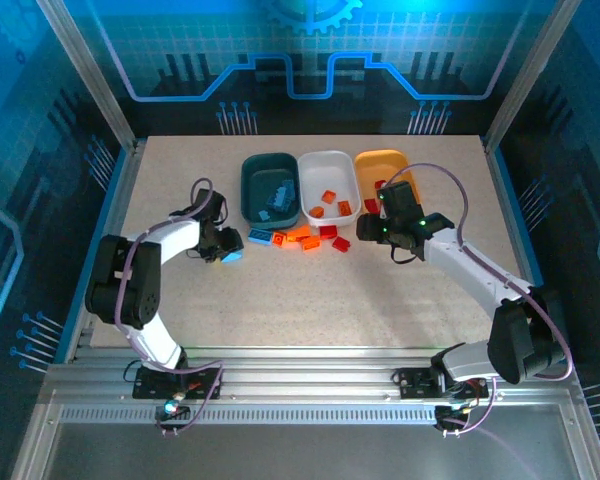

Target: Sort the legos into containers by color

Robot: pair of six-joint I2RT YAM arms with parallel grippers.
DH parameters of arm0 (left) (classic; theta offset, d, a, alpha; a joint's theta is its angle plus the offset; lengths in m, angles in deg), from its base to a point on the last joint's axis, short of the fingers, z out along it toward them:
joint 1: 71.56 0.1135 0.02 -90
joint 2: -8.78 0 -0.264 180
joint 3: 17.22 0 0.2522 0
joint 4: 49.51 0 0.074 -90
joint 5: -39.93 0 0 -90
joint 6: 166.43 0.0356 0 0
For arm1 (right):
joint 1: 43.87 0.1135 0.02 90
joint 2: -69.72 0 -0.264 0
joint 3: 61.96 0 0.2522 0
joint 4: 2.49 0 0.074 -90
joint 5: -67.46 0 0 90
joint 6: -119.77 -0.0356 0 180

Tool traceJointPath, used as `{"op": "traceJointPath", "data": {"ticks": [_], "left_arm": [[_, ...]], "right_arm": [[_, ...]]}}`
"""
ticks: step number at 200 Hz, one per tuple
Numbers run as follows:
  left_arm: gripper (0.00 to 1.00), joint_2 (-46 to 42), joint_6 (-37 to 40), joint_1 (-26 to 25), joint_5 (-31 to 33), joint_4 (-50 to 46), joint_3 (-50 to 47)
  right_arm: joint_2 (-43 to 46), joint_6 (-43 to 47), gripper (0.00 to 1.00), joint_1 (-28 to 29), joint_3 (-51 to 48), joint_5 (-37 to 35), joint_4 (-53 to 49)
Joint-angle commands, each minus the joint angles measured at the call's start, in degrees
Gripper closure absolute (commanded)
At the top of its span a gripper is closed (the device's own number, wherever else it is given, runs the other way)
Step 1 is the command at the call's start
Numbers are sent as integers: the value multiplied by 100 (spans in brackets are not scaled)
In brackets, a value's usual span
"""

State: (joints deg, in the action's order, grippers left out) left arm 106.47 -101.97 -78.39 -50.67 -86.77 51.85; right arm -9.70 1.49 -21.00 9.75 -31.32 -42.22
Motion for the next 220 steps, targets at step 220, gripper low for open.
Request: {"op": "traceJointPath", "data": {"ticks": [220], "left_arm": [[19, 2055, -266, -574, -589, -1437, 4928]], "right_arm": [[-2334, 1023, 23, 570, 1415, 33, -813]]}}
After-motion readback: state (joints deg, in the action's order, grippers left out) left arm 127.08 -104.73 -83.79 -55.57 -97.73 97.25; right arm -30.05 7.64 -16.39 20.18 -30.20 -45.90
